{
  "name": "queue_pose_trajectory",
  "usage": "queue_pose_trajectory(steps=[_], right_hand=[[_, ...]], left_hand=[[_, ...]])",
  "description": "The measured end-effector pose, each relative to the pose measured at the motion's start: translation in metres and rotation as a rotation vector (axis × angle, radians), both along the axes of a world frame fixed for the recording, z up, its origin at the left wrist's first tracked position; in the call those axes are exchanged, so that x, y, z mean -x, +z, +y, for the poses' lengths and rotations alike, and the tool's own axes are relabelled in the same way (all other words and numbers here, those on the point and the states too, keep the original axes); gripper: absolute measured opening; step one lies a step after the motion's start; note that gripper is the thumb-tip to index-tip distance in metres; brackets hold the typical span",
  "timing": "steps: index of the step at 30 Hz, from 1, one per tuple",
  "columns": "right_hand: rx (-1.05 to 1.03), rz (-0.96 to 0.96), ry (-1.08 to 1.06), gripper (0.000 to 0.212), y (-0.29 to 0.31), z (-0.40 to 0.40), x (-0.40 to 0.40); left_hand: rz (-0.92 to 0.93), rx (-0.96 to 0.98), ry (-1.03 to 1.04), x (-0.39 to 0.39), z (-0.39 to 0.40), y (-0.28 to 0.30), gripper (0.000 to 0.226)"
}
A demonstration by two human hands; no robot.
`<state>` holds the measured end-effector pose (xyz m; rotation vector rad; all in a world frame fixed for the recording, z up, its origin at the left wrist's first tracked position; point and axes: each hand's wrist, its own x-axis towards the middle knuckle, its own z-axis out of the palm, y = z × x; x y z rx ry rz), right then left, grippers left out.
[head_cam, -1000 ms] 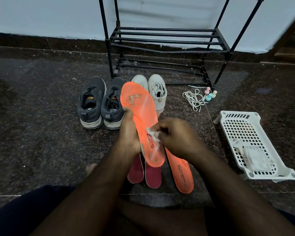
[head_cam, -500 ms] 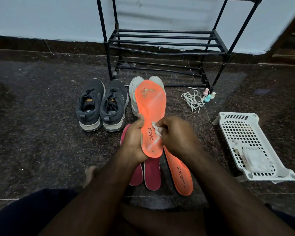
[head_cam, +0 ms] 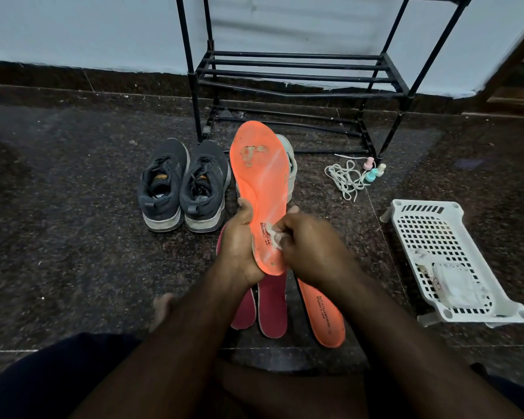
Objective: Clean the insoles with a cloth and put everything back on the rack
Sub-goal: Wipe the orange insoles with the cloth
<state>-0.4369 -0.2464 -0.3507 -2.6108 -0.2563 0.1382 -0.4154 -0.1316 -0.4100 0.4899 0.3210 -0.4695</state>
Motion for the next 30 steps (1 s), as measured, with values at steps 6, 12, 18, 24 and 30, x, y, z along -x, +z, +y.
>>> queue_pose_trajectory(steps=[6, 12, 18, 24, 30], right_hand=[[-0.095, 0.112, 0.063, 0.011, -0.004, 0.005, 0.005], [-0.158, 0.042, -0.042, 0.014, -0.004, -0.005, -0.003], [-0.018, -0.134, 0.063, 0.031, -0.010, 0.004, 0.000], [0.112, -0.090, 0.162, 0.027, -0.011, 0.004, -0.001], [0.062, -0.045, 0.258, 0.025, -0.003, 0.003, 0.003]], left_hand=[[0.032, -0.019, 0.079, -0.004, -0.001, 0.000, 0.080], [0.015, -0.011, 0.039, 0.002, -0.001, 0.003, 0.089], [-0.005, -0.060, 0.008, 0.001, 0.000, 0.001, 0.093], [0.045, -0.006, -0.031, -0.004, 0.001, -0.010, 0.090], [0.037, -0.053, 0.021, -0.003, 0.000, -0.006, 0.083]])
